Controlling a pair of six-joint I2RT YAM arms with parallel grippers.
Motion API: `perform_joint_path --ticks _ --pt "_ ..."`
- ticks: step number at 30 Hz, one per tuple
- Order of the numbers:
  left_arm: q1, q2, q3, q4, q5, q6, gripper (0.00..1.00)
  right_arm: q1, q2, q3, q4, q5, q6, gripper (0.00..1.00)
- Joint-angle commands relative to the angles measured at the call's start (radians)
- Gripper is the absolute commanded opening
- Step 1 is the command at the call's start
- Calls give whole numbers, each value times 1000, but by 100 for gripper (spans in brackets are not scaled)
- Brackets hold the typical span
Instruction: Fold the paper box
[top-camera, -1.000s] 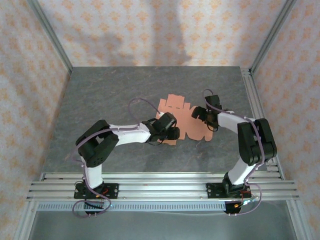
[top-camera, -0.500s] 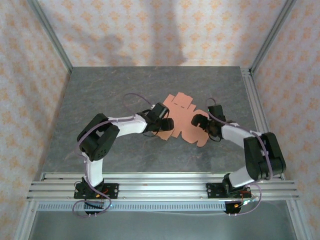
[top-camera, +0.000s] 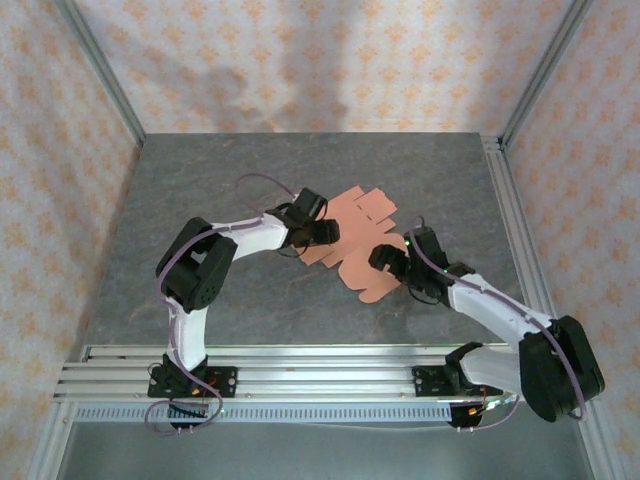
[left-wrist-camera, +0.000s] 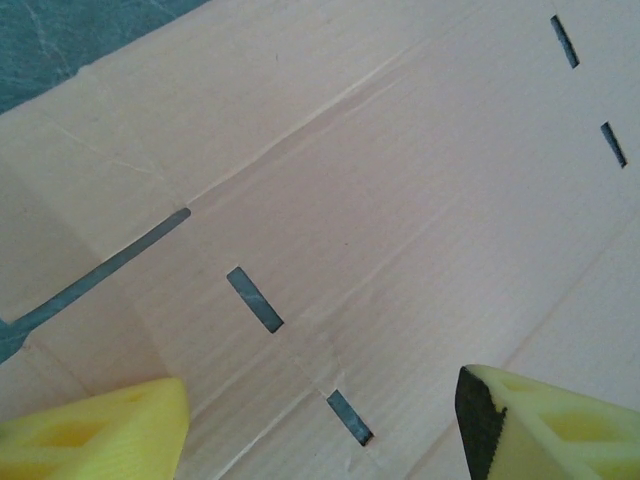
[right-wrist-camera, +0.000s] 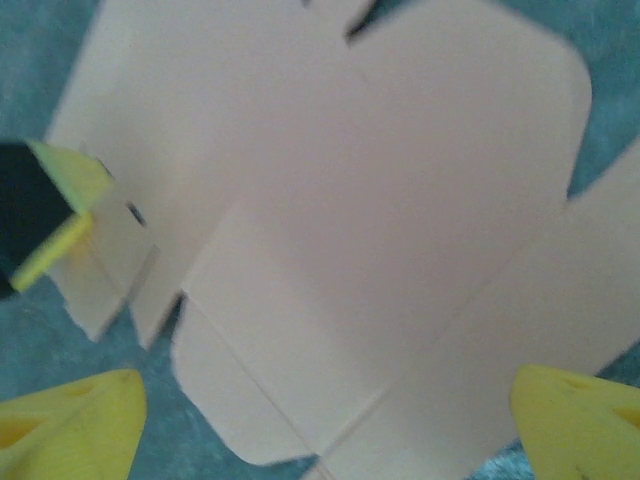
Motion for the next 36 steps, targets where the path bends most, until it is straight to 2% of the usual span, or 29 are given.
perform_joint_path --ticks 1,7,12,16,20,24,34,36 --pt "-2 -88 -42 -53 -14 -11 74 -45 67 114 -18 42 -85 94" --pt "-29 -187 -168 7 39 -109 75 -119 424 403 4 -27 -204 94" --pt "-58 -182 -208 43 34 -167 75 -125 700 664 -51 -108 -239 94" --pt "-58 -177 -234 59 -7 -206 73 -126 855 826 -105 -121 -270 94" --pt "-46 -158 -244 61 -16 -206 72 -139 963 917 -135 -142 -280 94" --pt "-16 -123 -219 34 -1 -180 72 -148 977 907 -150 -168 -277 94" --pt "71 34 -14 -110 51 -106 72 -149 734 580 -103 -143 -298 95" --pt "88 62 32 -142 58 -90 72 -149 684 523 -106 -103 -307 95"
